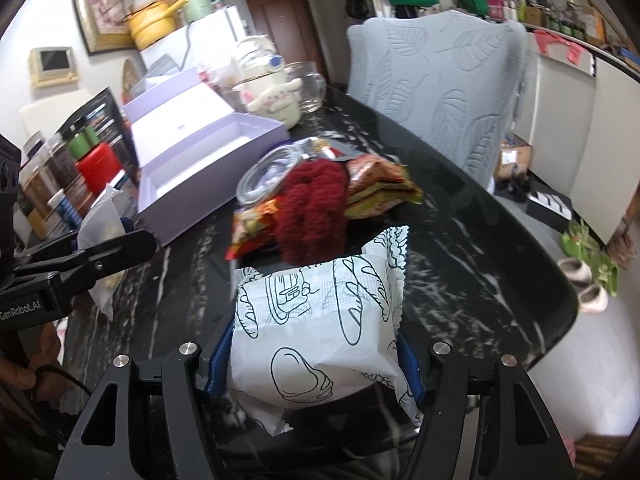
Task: Organize soft objects
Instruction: 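Carry the white pouch and zip bag over the lavender box with both tools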
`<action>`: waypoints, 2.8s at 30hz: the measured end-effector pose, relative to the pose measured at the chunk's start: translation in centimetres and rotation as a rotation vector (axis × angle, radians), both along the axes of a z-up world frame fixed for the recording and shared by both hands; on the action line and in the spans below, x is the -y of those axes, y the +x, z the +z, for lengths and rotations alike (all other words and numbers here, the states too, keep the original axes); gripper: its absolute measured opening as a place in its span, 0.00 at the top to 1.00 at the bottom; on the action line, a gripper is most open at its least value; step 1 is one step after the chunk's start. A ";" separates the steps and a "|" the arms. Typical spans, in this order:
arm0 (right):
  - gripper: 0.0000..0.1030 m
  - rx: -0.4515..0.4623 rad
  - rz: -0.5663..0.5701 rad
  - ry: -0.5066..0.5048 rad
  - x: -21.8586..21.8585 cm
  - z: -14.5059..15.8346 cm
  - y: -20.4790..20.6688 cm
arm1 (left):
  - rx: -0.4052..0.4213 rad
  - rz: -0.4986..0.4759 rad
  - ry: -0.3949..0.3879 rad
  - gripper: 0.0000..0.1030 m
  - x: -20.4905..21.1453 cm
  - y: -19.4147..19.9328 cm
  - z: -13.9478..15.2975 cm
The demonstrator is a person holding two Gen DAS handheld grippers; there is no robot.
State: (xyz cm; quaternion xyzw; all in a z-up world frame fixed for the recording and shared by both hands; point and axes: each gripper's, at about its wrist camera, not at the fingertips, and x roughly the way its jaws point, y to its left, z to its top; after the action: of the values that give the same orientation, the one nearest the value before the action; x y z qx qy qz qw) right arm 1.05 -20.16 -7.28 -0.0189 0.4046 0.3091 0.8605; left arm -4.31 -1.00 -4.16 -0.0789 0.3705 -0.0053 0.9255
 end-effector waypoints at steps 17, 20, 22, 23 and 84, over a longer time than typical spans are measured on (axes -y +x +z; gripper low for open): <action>0.36 -0.007 0.185 0.016 -5.0 0.0 -2.5 | 0.012 0.132 -0.017 0.29 -3.0 -4.4 0.4; 0.36 -0.014 0.215 0.016 -6.1 0.0 -2.5 | 0.014 0.157 -0.023 0.29 -3.7 -5.0 0.5; 0.36 -0.015 0.240 0.016 -6.9 0.0 -2.5 | 0.013 0.171 -0.028 0.29 -4.2 -5.1 0.7; 0.36 -0.012 0.257 0.017 -7.4 0.1 -2.5 | 0.012 0.182 -0.031 0.29 -4.5 -5.2 0.8; 0.36 0.291 0.427 0.163 -23.5 13.9 13.7 | 0.196 0.371 0.105 0.29 -18.6 10.4 10.2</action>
State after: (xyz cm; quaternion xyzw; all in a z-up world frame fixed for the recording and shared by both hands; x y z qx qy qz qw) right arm 14.75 3.38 6.60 -0.0789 0.2372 0.5092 0.8235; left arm 6.08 17.61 6.06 -0.0968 0.2577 0.1769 0.9450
